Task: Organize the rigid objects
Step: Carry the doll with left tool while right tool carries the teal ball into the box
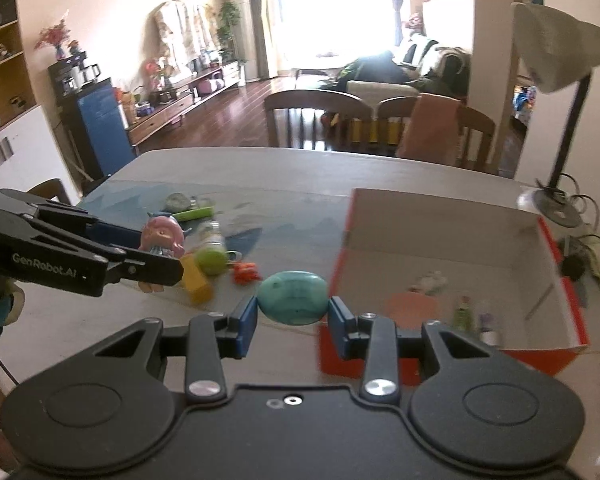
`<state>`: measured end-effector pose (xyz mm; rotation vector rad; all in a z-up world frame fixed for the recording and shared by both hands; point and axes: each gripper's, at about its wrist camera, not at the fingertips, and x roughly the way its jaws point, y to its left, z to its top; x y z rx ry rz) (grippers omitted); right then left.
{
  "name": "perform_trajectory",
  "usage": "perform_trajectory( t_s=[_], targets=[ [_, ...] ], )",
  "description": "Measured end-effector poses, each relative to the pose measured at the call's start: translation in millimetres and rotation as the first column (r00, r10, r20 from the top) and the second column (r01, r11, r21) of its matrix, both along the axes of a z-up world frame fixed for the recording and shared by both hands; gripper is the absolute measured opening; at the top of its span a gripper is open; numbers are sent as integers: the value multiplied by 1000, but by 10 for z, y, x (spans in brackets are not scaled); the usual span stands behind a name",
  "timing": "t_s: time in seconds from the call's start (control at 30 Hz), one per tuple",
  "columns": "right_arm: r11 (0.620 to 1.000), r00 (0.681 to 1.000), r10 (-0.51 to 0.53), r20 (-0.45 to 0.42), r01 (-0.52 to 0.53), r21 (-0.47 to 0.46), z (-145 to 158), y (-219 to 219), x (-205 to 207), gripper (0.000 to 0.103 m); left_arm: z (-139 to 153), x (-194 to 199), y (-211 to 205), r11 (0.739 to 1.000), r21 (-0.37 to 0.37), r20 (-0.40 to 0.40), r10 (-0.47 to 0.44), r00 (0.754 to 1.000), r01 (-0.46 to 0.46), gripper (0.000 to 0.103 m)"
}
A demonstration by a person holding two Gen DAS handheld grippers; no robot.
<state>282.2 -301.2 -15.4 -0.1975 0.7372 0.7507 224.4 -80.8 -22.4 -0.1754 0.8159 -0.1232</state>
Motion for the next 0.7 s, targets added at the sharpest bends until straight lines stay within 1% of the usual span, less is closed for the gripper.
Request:
perform_trajectory(
  t_s=[0.33, 0.47, 0.7],
  targets=[
    [995, 995, -97, 9, 97, -17, -141, -513, 444, 37, -37, 558, -635, 997, 3, -12, -80, 997, 80, 56],
    [990, 991, -137, -3, 137, -31, -269, -666, 636, 37, -110, 875, -820, 994, -24, -33, -104, 994, 103, 56],
    [984, 985, -172, -27, 171, -57, -492, -748, 904, 37, -299, 1453, -1117, 993, 29, -70, -111, 991, 113, 56]
  ],
)
